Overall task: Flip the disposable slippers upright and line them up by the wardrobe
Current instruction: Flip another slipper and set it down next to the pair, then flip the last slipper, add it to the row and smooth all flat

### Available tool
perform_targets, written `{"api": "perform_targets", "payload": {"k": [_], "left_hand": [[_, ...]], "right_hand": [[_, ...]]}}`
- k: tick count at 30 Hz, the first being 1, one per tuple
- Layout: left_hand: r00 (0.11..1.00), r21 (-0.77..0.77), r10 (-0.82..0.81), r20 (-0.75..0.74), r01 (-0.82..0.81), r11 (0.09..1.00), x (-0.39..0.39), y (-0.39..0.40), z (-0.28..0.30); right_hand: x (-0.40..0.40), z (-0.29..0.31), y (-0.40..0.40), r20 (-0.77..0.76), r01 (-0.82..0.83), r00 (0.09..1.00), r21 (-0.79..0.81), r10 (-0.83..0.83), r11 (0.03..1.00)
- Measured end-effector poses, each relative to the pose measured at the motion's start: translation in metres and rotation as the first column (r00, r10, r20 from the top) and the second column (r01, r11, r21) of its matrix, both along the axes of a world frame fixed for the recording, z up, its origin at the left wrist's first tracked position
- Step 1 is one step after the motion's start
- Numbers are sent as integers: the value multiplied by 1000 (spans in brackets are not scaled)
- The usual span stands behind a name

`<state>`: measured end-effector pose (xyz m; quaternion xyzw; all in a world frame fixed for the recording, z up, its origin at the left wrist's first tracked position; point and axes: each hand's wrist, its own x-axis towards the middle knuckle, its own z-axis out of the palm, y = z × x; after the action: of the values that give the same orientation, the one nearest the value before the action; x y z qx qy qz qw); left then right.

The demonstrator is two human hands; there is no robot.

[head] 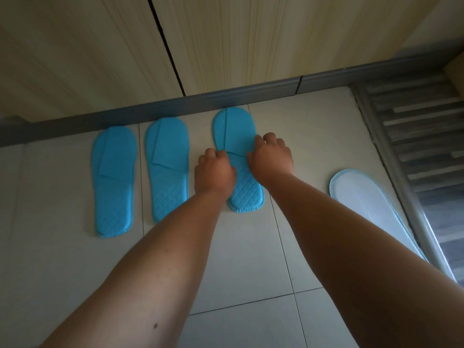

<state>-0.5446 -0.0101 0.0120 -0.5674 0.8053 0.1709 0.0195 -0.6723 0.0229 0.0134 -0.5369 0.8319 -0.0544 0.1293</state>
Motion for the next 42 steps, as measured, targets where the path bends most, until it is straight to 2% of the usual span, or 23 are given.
{"api": "perform_targets", "payload": {"k": [3,5,12,24,30,38,42], "left_hand": [[988,-120,-139,73,147,982,2,8,7],[965,-158,-243,100,257,953,1,15,11],[889,-132,-428,163,450,883,-20,40,25],[797,-19,-586,147,594,804,-94,131,38],[796,17,-592,129,595,803,-120,184,40],[802,14,-587,111,589,808,-135,186,7],[784,-4,-610,115,615,789,-140,175,-4]], "right_hand": [[-9,5,20,-74,-96,993,-31,94,995],[-18,9,36,-103,-127,987,5,127,992],[-47,21,89,-172,-104,978,104,121,989],[-81,34,214,-114,73,992,157,-55,985],[-107,39,267,-106,97,991,215,-75,972],[-121,11,273,-87,73,995,266,-52,961],[-118,-1,265,-62,133,991,234,-121,963]]}}
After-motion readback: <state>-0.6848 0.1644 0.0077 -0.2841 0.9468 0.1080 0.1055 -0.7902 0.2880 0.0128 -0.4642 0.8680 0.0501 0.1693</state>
